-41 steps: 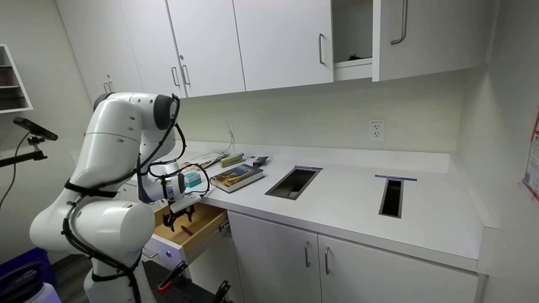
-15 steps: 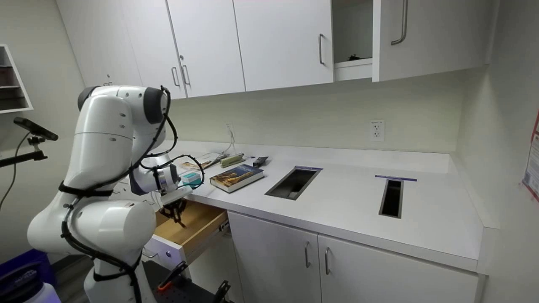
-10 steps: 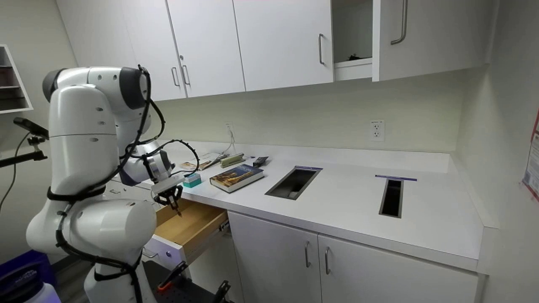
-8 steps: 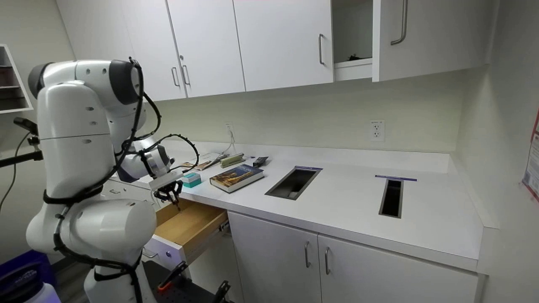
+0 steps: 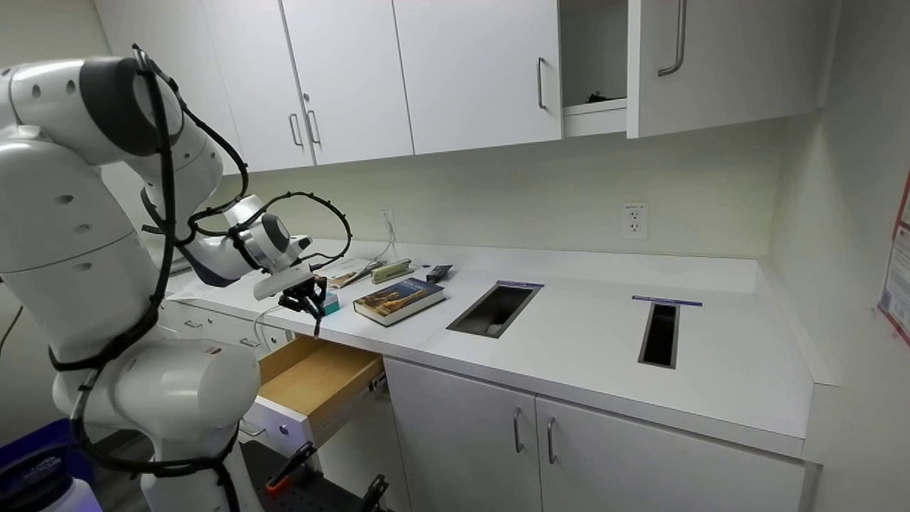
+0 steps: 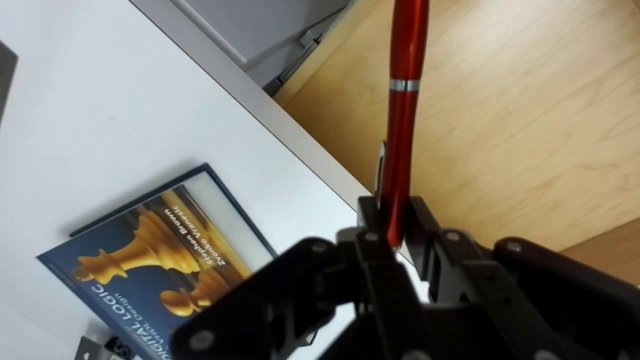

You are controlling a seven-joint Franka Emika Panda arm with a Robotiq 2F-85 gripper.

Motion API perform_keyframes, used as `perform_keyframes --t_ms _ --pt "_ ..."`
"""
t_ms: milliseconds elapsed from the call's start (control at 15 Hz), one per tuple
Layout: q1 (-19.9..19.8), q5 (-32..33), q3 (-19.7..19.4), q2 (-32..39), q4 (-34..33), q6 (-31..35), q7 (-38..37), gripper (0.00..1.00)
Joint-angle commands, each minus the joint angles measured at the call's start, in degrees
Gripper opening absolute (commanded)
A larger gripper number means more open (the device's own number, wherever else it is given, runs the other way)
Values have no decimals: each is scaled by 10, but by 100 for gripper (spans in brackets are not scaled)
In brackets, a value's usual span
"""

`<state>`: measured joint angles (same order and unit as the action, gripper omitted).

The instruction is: Open the drawer, take the pen out and put it on the table, the close the drawer

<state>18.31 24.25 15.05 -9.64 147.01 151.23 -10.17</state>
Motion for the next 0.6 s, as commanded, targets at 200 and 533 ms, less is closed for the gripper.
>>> perform_keyframes --t_ms 200,533 --pt "-15 -8 25 8 -2 0 5 4" --pt "-82 -7 -8 5 -26 7 -82 4"
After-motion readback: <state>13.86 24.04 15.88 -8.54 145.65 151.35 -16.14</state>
